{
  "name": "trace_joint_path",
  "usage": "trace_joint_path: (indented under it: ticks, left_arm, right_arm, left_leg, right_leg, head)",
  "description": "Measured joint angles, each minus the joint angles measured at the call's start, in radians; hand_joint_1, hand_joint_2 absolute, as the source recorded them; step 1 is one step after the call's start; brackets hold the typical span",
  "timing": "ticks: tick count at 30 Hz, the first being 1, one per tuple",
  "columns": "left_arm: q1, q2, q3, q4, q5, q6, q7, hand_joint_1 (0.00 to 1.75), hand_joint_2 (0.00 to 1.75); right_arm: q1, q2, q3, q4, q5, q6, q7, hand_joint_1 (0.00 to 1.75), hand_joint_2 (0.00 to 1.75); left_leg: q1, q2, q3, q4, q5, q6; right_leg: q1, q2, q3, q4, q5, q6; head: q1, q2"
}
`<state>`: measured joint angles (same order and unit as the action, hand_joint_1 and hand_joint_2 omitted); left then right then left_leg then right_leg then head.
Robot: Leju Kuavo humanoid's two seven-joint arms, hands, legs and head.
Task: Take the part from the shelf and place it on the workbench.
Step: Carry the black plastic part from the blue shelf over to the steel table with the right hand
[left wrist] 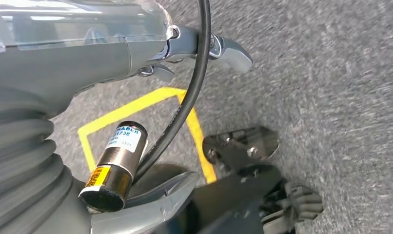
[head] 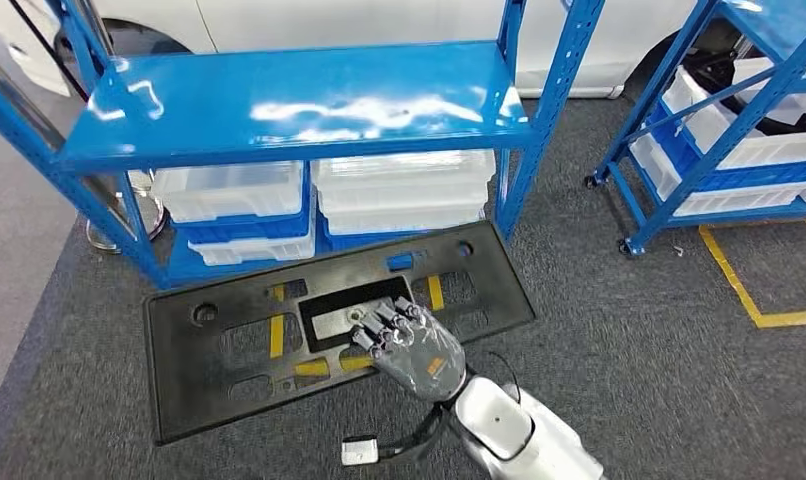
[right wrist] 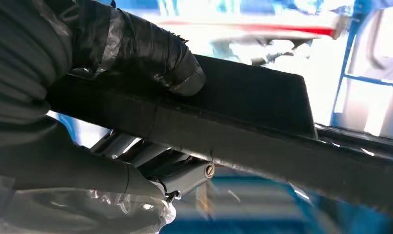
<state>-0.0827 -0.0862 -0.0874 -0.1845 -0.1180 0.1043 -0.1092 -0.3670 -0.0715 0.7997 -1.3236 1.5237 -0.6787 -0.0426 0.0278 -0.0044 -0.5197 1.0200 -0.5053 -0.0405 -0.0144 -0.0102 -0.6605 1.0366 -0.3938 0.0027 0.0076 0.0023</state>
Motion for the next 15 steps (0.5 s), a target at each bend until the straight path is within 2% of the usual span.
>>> trace_joint_path:
  ticks: [2, 3, 4, 5, 7, 8, 9, 10, 11, 12, 13, 14, 15]
  left_arm:
    - [-0.006, 0.0, 0.0, 0.0, -0.004, 0.0, 0.0, 0.0, 1.75]
    - [-0.009, 0.0, 0.0, 0.0, -0.005, 0.0, -0.001, 0.0, 1.75]
    - [-0.012, 0.0, 0.0, 0.0, -0.005, 0.0, -0.002, 0.0, 1.75]
    - [-0.014, 0.0, 0.0, 0.0, -0.005, 0.0, -0.003, 0.0, 1.75]
    - [-0.017, 0.0, 0.0, 0.0, -0.004, 0.0, -0.004, 0.0, 1.75]
    - [-0.018, 0.0, 0.0, 0.0, -0.005, 0.0, -0.004, 0.0, 1.75]
    - [-0.018, 0.001, 0.0, 0.0, -0.006, 0.0, -0.003, 0.0, 1.75]
    - [-0.018, 0.001, 0.0, 0.0, -0.006, 0.0, -0.002, 0.0, 1.75]
    - [-0.017, 0.001, 0.0, 0.0, -0.007, 0.0, -0.001, 0.0, 1.75]
    - [-0.017, 0.0, 0.0, -0.001, -0.008, 0.0, 0.001, 0.0, 1.75]
    - [-0.017, -0.001, 0.0, -0.001, -0.008, 0.0, 0.002, 0.0, 1.75]
    - [-0.017, -0.002, 0.0, -0.001, -0.008, 0.0, 0.003, 0.0, 1.75]
    - [-0.017, -0.002, 0.0, -0.001, -0.008, 0.0, 0.004, 0.0, 1.75]
  right_arm:
    - [-0.004, -0.013, 0.0, -0.012, 0.022, -0.004, 0.004, 1.75, 1.75]
    - [-0.007, -0.019, 0.0, -0.015, 0.024, -0.006, 0.007, 1.75, 1.75]
    - [-0.009, -0.025, 0.0, -0.017, 0.023, -0.007, 0.009, 1.75, 1.75]
    - [-0.01, -0.03, 0.0, -0.018, 0.023, -0.007, 0.011, 1.75, 1.75]
    - [-0.011, -0.036, 0.0, -0.019, 0.022, -0.007, 0.013, 1.75, 1.75]
    - [-0.011, -0.039, 0.0, -0.019, 0.02, -0.007, 0.015, 1.75, 1.75]
    - [-0.011, -0.04, 0.0, -0.019, 0.018, -0.007, 0.017, 1.75, 1.75]
    - [-0.011, -0.042, 0.0, -0.02, 0.015, -0.007, 0.02, 1.75, 1.75]
    - [-0.011, -0.043, 0.0, -0.022, 0.013, -0.007, 0.022, 1.75, 1.75]
    - [-0.012, -0.044, 0.0, -0.025, 0.011, -0.007, 0.023, 1.75, 1.75]
    - [-0.013, -0.044, 0.0, -0.029, 0.008, -0.007, 0.023, 1.75, 1.75]
    - [-0.015, -0.045, 0.0, -0.032, 0.003, -0.008, 0.022, 1.75, 1.75]
    - [-0.017, -0.045, 0.0, -0.035, -0.006, -0.008, 0.021, 1.75, 1.75]
  left_leg:
    - [0.0, 0.001, -0.014, -0.001, 0.011, 0.021]
    - [-0.001, 0.002, -0.021, -0.002, 0.02, 0.033]
    - [0.0, 0.004, -0.03, -0.004, 0.031, 0.046]
    - [0.0, 0.006, -0.041, -0.005, 0.042, 0.055]
    - [-0.005, 0.008, -0.067, -0.004, 0.063, 0.065]
    - [-0.008, 0.009, -0.081, -0.003, 0.073, 0.066]
    - [-0.011, 0.009, -0.094, -0.003, 0.083, 0.067]
    - [-0.014, 0.01, -0.107, -0.002, 0.093, 0.067]
    - [-0.017, 0.009, -0.119, -0.002, 0.103, 0.066]
    - [-0.018, 0.009, -0.129, -0.002, 0.113, 0.065]
    - [-0.021, 0.009, -0.136, -0.001, 0.122, 0.062]
    - [-0.021, 0.009, -0.14, -0.003, 0.131, 0.058]
    - [-0.019, 0.01, -0.142, -0.005, 0.14, 0.053]
  right_leg:
    - [-0.001, 0.0, -0.004, 0.0, 0.011, 0.015]
    - [-0.002, 0.001, -0.01, 0.008, -0.001, 0.021]
    - [-0.005, 0.003, -0.019, 0.032, -0.032, 0.025]
    - [-0.006, 0.004, -0.033, 0.076, -0.079, 0.027]
    - [-0.007, 0.006, -0.065, 0.203, -0.174, 0.03]
    - [-0.007, 0.007, -0.073, 0.258, -0.198, 0.03]
    - [-0.006, 0.007, -0.068, 0.287, -0.198, 0.029]
    - [-0.005, 0.007, -0.044, 0.281, -0.179, 0.024]
    - [-0.001, 0.007, -0.004, 0.24, -0.153, 0.017]
    - [0.004, 0.008, 0.051, 0.173, -0.134, 0.006]
    - [0.01, 0.008, 0.108, 0.093, -0.13, -0.006]
    - [0.015, 0.008, 0.152, 0.029, -0.136, -0.013]
    - [0.02, 0.009, 0.178, -0.014, -0.144, -0.018]
  head:
    - [0.001, 0.0]
    - [0.001, 0.0]
    - [0.001, 0.0]
    - [0.001, 0.0]
    - [0.001, 0.0]
    - [0.001, 0.0]
    - [0.001, 0.0]
    - [0.001, 0.0]
    - [0.001, 0.0]
    - [0.0, 0.0]
    - [0.0, 0.0]
    - [0.0, 0.0]
    - [0.0, 0.0]
